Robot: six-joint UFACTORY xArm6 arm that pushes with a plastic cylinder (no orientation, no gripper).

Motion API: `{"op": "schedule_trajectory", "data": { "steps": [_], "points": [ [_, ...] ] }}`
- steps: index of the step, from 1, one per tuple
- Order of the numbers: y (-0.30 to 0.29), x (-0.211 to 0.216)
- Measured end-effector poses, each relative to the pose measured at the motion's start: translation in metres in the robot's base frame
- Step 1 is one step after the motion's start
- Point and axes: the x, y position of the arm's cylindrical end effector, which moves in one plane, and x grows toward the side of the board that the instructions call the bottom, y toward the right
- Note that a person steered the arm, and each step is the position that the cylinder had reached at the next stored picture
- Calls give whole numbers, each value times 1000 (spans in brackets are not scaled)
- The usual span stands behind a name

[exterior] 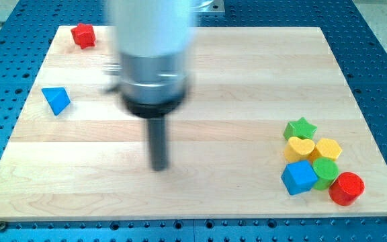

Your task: Move the triangle into the green star

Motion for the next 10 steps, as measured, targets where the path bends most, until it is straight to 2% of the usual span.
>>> {"op": "schedule_trajectory", "data": {
  "steps": [1,2,3,4,5,6,7,8,9,10],
  "points": [
    [-110,-6],
    [-170,-60],
    [-186,-108],
    [-68,-127],
    [74,-126],
    [36,-109],
    [64,-154],
    [98,-167],
    [187,-128],
    [181,-111]
  ]
}}
